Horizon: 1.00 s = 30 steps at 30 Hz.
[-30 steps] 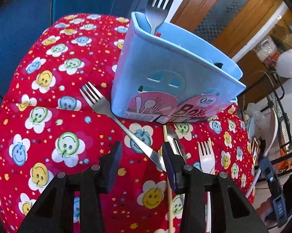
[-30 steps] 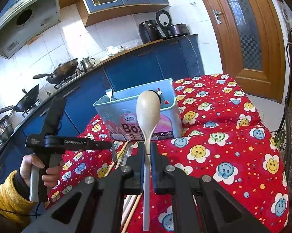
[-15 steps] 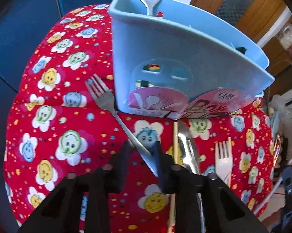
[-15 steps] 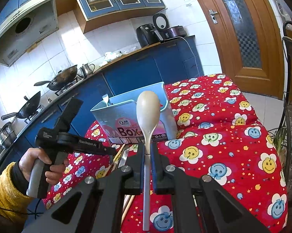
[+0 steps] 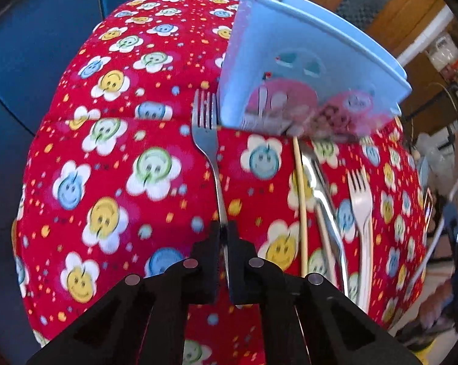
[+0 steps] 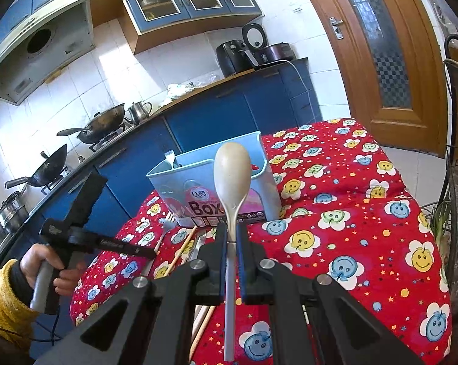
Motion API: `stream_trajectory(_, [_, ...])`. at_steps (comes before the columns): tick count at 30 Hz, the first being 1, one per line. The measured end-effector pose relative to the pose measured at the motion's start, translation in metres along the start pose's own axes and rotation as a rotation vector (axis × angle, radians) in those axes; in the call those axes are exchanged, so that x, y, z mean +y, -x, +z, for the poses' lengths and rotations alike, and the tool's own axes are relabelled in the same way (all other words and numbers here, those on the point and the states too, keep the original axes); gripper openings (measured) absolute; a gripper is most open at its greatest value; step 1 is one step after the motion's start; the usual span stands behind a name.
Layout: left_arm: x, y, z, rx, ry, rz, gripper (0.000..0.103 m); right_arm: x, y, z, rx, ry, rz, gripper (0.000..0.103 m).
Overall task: Organize utensils
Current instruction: 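Grasp another silver fork from the cloth with the left tool, then lift the silver fork toward the box with left tool while right holds spoon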
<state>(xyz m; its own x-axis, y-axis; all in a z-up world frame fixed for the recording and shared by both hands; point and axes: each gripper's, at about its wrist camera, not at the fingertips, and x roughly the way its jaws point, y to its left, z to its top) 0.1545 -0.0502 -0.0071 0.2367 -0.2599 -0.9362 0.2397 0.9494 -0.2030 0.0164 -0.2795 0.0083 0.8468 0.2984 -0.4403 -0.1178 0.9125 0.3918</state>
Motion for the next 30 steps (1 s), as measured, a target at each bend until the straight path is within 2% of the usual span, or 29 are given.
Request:
stream_trajectory(5, [0.01, 0.011, -0.021, 0.026, -0.016, -0.005, 0.004, 0.003, 0.0, 0.0, 0.002, 0.006, 0.002, 0.008])
stream_trajectory(7, [0.011, 0.015, -0.029, 0.027, -0.034, 0.017, 0.004, 0.004, 0.0, 0.001, 0.002, 0.012, 0.003, 0.008])
stream_trajectory(11, [0.016, 0.025, -0.031, 0.017, -0.053, -0.022, 0.005, 0.005, 0.0, 0.001, 0.003, 0.013, 0.002, 0.008])
stream_trajectory(16, [0.015, 0.026, -0.013, -0.002, -0.071, -0.043, 0.017, 0.006, -0.001, 0.001, 0.006, 0.018, 0.001, 0.008])
stream_trajectory(23, [0.016, -0.008, 0.016, 0.068, -0.014, -0.059, 0.017, 0.005, -0.002, 0.002, 0.009, 0.016, -0.002, 0.008])
stream_trajectory(30, [0.023, -0.012, 0.024, 0.114, -0.017, -0.095, 0.016, -0.003, -0.005, 0.001, 0.017, 0.0, -0.01, 0.008])
